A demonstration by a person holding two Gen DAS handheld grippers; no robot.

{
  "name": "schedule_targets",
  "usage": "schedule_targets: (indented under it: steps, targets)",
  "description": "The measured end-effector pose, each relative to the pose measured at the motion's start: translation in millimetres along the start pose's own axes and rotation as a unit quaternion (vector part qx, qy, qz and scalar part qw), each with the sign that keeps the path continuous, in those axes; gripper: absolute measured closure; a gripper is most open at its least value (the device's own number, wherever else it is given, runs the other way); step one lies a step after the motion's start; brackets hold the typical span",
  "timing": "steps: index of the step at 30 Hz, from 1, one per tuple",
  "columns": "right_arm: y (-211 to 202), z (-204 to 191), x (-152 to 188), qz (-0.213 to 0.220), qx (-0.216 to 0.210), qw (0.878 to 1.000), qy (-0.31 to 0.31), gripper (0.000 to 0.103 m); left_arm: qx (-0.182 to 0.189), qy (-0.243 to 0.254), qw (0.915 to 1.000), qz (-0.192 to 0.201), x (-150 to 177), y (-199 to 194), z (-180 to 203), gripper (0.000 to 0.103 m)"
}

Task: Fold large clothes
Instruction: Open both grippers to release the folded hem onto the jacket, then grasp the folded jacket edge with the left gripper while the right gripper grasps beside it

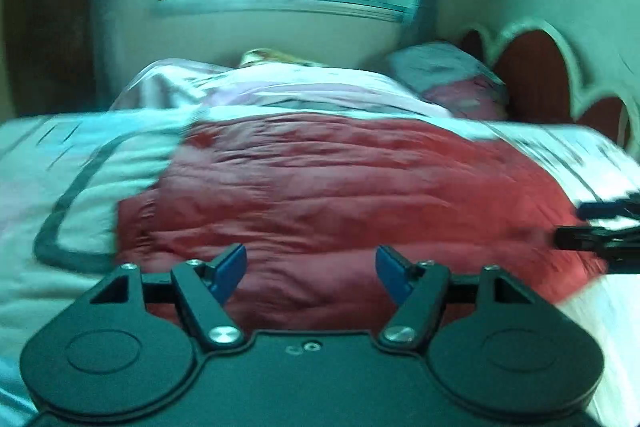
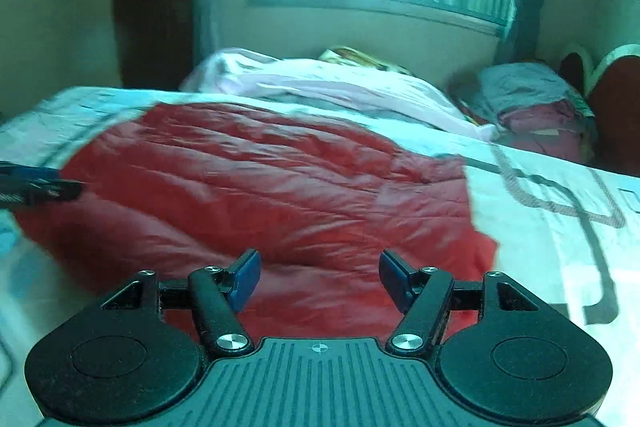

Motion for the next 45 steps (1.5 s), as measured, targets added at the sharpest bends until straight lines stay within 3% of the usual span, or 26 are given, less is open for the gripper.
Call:
schedule_targets:
  steps: [4, 7, 10, 13, 16, 18, 20, 22, 24, 28, 32, 34, 39, 42, 43, 45]
  targets:
    - [17.1, -23.0, 9.6, -0.026, -0.001, 1.000, -0.010, 0.037, -0.026, 0.030, 0.9991, -0.011, 16.7, 17.7, 20.9, 0.031]
    - [17.5, -8.4, 20.7, -0.041, 0.011, 0.999, 0.023, 0.037, -0.040, 0.001, 0.9991, -0.014, 20.7, 15.0, 4.3, 0.031]
    - [6.3, 17.8, 34.7, -0.055, 0.054, 0.996, 0.051, 0.037, -0.086, -0.003, 0.9963, -0.009, 24.1, 7.5, -21.9, 0.028]
    - [-7.2, 49.2, 48.1, -0.067, 0.069, 0.988, 0.120, 0.037, -0.117, -0.051, 0.9917, -0.016, 23.3, -5.7, -56.4, 0.028]
    - [-36.7, 75.6, 58.7, -0.036, 0.064, 0.974, 0.216, 0.037, -0.144, -0.103, 0.9841, 0.002, 20.2, -31.5, -82.5, 0.029]
    - [-48.4, 87.9, 69.0, -0.020, 0.051, 0.959, 0.277, 0.037, -0.128, -0.163, 0.9783, 0.008, 22.0, -47.0, -98.4, 0.032]
    - [-52.1, 96.1, 80.9, -0.009, 0.026, 0.941, 0.337, 0.037, -0.093, -0.223, 0.9704, 0.007, 26.0, -54.1, -109.6, 0.035]
    - [-52.1, 99.9, 88.4, -0.006, 0.013, 0.927, 0.375, 0.037, -0.049, -0.296, 0.9539, -0.005, 34.4, -51.3, -118.0, 0.039]
    - [-46.9, 104.3, 95.4, 0.000, -0.006, 0.909, 0.417, 0.037, -0.010, -0.371, 0.9285, -0.019, 44.6, -43.1, -127.6, 0.045]
    - [-37.0, 113.2, 104.8, 0.007, -0.031, 0.875, 0.482, 0.037, 0.044, -0.449, 0.8921, -0.019, 52.5, -25.6, -132.9, 0.045]
    - [-29.8, 115.2, 109.7, 0.025, -0.046, 0.851, 0.522, 0.037, 0.053, -0.478, 0.8769, -0.008, 51.9, -8.6, -140.8, 0.049]
    - [-24.3, 117.5, 107.6, 0.034, -0.046, 0.846, 0.530, 0.037, 0.056, -0.482, 0.8741, -0.003, 48.9, -1.5, -144.6, 0.050]
    - [-5.4, 122.1, 100.3, 0.035, -0.041, 0.848, 0.527, 0.037, 0.047, -0.459, 0.8871, -0.007, 35.5, 17.7, -141.0, 0.052]
    - [0.8, 121.5, 93.8, 0.028, -0.038, 0.859, 0.510, 0.038, 0.040, -0.449, 0.8924, -0.012, 30.9, 24.6, -141.9, 0.067]
    - [2.6, 120.7, 91.5, 0.024, -0.039, 0.864, 0.502, 0.065, 0.038, -0.447, 0.8939, -0.012, 30.3, 25.8, -142.1, 0.073]
    - [6.3, 119.6, 89.5, 0.017, -0.049, 0.868, 0.495, 0.077, 0.038, -0.437, 0.8984, -0.012, 27.5, 27.1, -142.0, 0.079]
Point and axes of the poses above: each gripper's, at about its wrist camera, not at the fingertips, and y roughly the way its jaws point, z to its right, x to its underside, the point moved 3 cm from there along y, roughly the way its jaws point, and after that the axes turned 11 degrees about -y, right-handed, at the moved point
